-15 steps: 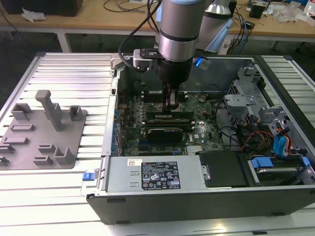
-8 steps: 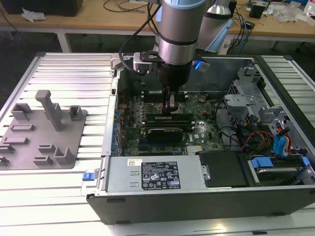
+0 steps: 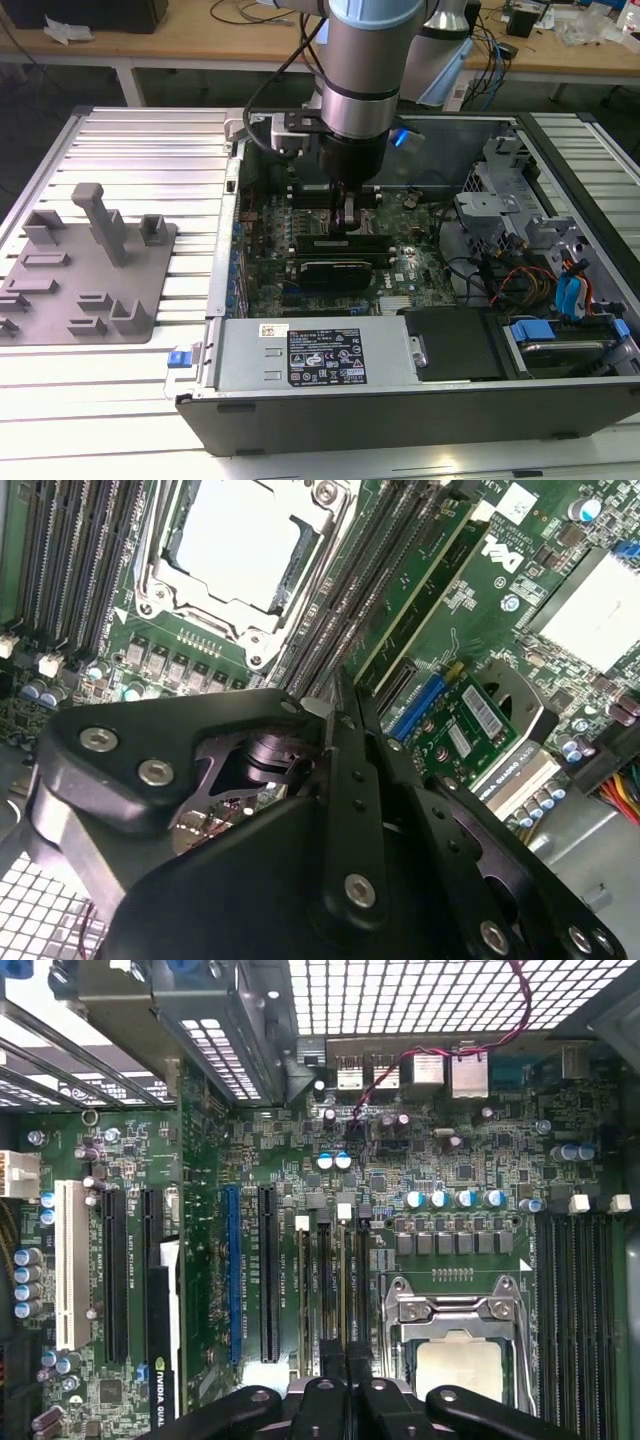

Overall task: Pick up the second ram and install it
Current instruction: 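Insert the second ram into the second slot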

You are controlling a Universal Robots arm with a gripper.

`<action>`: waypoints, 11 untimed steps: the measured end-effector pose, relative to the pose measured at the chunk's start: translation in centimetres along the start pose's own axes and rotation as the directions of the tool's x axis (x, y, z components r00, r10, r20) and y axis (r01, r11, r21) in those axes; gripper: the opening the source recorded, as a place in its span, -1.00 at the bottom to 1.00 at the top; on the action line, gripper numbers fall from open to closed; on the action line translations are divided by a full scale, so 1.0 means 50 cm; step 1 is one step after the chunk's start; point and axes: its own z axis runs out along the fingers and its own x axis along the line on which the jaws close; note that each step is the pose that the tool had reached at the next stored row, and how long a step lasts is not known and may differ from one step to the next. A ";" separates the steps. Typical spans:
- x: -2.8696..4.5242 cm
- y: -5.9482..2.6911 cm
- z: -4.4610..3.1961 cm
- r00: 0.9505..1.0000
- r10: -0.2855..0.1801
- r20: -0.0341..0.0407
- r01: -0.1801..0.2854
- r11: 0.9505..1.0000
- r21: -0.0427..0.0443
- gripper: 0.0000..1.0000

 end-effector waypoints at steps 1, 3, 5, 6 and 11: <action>0.000 -0.001 0.002 1.000 0.000 0.000 0.000 1.000 0.000 -0.81; -0.001 -0.002 0.005 1.000 0.000 0.003 0.000 1.000 0.000 -0.81; -0.001 -0.002 0.006 1.000 0.000 0.016 0.001 1.000 0.000 -0.81; -0.001 -0.002 0.006 1.000 0.000 0.018 0.000 1.000 0.000 -0.81; -0.001 -0.002 0.012 1.000 -0.001 0.019 0.001 1.000 0.000 -0.81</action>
